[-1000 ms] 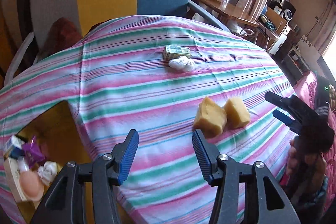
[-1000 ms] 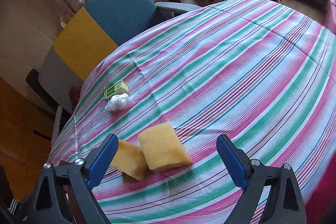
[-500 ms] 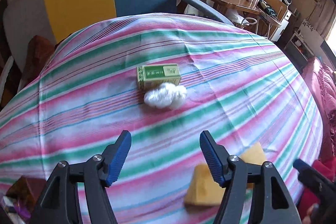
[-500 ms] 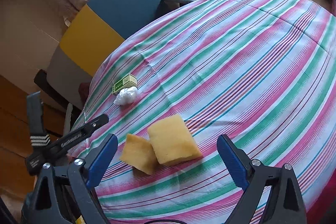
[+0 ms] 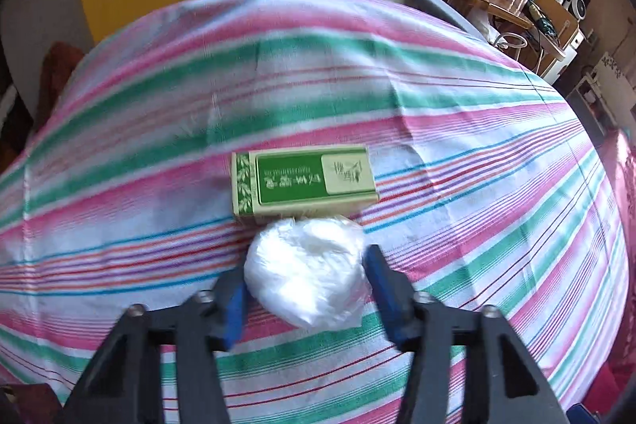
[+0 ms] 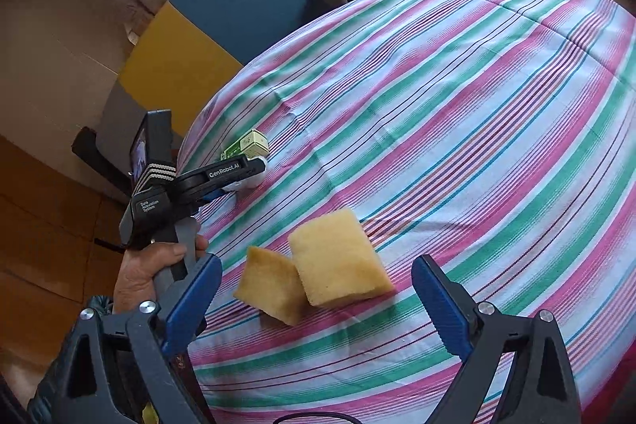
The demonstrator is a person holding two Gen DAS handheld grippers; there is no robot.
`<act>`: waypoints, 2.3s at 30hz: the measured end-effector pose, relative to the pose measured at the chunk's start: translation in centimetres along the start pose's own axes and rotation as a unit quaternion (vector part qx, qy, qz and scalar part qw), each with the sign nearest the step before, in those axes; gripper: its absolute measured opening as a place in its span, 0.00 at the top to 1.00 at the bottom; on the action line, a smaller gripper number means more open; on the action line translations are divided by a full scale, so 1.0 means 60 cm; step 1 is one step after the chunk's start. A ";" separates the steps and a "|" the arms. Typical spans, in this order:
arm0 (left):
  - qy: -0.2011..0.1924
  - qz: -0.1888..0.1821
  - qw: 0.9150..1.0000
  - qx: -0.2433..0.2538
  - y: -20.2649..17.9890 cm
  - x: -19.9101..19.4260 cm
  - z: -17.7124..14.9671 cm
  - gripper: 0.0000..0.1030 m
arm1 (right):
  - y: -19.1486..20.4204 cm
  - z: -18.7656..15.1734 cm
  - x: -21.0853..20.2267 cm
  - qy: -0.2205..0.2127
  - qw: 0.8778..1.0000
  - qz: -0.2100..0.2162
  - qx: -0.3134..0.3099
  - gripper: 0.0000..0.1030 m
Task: Organize objects
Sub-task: 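Move both tools back toward the yellow sponges, then grasp white cotton ball with left tool while right tool grasps yellow sponge, then carry cotton ball into tray with left tool while right tool holds sponge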
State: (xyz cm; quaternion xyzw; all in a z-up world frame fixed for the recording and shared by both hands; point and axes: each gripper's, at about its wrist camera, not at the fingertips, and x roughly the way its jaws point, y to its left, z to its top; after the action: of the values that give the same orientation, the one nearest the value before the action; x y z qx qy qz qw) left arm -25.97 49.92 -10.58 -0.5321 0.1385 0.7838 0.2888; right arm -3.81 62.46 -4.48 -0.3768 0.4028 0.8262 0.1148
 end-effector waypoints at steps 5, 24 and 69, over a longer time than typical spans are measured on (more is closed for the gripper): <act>-0.021 -0.010 1.000 0.012 0.020 -0.033 -0.038 0.64 | -0.002 0.001 0.003 -0.001 1.000 -0.012 -0.002 0.06; -0.071 -0.074 0.995 0.014 0.072 -0.302 -0.257 0.64 | 0.015 -0.002 0.055 0.024 0.990 -0.113 -0.078 0.14; -0.144 0.032 0.980 -0.136 0.330 -0.442 -0.620 0.64 | 0.069 -0.061 0.134 0.079 0.933 -0.221 -0.272 0.50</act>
State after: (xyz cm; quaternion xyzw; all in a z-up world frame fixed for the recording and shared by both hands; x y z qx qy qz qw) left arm -2.74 6.60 -2.85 -0.4429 0.0043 0.8728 0.2049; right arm -9.48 56.11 -9.24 -0.5375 0.0767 0.8254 0.1549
